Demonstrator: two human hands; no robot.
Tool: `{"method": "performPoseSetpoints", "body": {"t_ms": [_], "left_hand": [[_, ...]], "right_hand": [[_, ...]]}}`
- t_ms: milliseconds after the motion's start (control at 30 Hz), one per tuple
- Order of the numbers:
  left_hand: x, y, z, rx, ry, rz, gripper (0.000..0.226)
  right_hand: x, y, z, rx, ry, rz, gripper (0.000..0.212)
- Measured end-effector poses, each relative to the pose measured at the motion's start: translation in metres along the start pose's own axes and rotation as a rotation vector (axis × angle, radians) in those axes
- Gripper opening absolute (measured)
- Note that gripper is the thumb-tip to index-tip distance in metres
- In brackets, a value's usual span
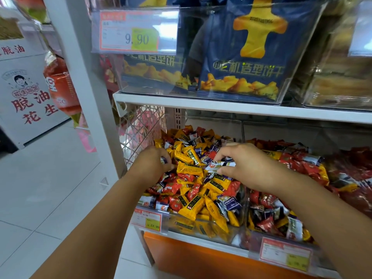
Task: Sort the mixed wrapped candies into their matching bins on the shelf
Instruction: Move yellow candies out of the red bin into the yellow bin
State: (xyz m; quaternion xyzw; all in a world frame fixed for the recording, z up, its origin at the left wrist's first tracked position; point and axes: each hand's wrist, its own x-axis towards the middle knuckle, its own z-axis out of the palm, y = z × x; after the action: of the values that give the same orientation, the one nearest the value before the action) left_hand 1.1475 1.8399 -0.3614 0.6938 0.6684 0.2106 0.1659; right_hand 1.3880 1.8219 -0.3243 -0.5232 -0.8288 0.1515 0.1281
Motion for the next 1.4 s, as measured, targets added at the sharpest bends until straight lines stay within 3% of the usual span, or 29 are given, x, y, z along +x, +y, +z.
{"method": "performPoseSetpoints", "body": {"t_ms": [67,200,333,500,633,800,933,1200,1400], "left_hand": [[-0.001,-0.001,0.000,-0.004,0.002,0.008,0.010],[-0.002,-0.003,0.001,0.066,-0.075,-0.004,0.041],[-0.001,-0.004,0.003,0.095,-0.064,-0.004,0.042],[-0.002,-0.002,0.003,0.204,-0.136,0.012,0.060],[-0.005,-0.002,0.004,0.276,-0.135,0.062,0.049],[-0.013,-0.005,-0.005,0.000,-0.014,0.131,0.017],[-0.019,-0.002,-0.011,-0.118,0.020,0.124,0.029],[-0.024,0.008,-0.018,-0.173,0.075,0.082,0.029],[-0.037,0.057,-0.015,-0.279,0.030,0.215,0.033]], "right_hand": [[0.000,0.001,0.001,0.005,0.005,0.005,0.026],[-0.002,-0.001,0.004,0.011,0.042,-0.004,0.025],[-0.007,-0.003,0.006,-0.002,0.090,-0.005,0.026],[-0.013,-0.003,0.007,-0.019,0.125,-0.025,0.027],[-0.014,-0.003,0.008,-0.002,0.136,-0.038,0.026],[-0.010,-0.002,0.007,0.028,0.161,-0.040,0.027],[-0.008,-0.003,0.003,0.071,0.212,-0.042,0.025],[-0.015,-0.004,-0.004,0.099,0.312,-0.044,0.025],[-0.042,0.012,-0.019,0.088,0.346,0.032,0.023]]}}
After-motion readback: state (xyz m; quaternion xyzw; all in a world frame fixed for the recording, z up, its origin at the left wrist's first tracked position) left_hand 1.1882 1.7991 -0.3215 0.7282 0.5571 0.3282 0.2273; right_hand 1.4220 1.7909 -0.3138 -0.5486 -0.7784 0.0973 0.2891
